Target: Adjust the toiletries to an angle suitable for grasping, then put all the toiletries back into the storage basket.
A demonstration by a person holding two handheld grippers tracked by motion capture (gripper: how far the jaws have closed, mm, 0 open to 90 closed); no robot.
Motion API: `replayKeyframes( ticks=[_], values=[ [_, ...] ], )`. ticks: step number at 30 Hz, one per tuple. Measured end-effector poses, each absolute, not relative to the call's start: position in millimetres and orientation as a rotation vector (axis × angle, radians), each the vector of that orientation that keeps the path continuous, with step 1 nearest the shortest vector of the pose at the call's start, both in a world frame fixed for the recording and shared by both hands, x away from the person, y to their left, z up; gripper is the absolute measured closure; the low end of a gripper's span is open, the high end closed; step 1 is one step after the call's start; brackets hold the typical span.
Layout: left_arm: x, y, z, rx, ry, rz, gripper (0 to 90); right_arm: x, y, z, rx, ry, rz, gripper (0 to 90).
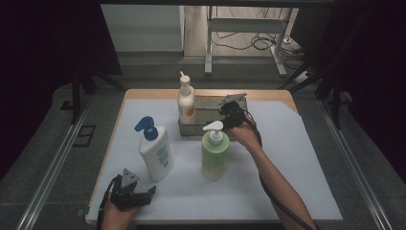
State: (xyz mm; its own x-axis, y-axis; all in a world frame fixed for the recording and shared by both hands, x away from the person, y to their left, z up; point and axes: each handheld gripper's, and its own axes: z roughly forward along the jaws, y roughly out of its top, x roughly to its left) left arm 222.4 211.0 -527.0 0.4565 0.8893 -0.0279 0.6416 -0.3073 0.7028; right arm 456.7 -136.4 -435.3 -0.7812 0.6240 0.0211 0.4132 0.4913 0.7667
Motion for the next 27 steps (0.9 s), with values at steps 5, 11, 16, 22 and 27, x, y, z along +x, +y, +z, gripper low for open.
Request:
replayKeyframes(
  ticks=[5, 11, 16, 22, 27],
  values=[
    [222, 211, -527, 2.057, 1.272, 0.489, 11.8, 451, -150, -434, 0.885, 2.49, 1.17, 16.2],
    [222, 211, -527, 2.057, 1.272, 0.49, 11.9, 445, -168, -434, 0.876, 2.489, 1.162, 14.2],
    [222, 211, -527, 2.057, 1.272, 0.489, 11.8, 440, -181, -435, 0.893, 2.487, 1.19, 13.9],
    [222, 211, -527, 2.056, 1.272, 0.489, 11.9, 431, -196, -435, 0.901, 2.474, 1.228, 13.9],
    [222, 211, -527, 2.056, 1.272, 0.49, 11.8, 421, -208, -436, 0.899, 2.48, 1.237, 13.5]
  ],
)
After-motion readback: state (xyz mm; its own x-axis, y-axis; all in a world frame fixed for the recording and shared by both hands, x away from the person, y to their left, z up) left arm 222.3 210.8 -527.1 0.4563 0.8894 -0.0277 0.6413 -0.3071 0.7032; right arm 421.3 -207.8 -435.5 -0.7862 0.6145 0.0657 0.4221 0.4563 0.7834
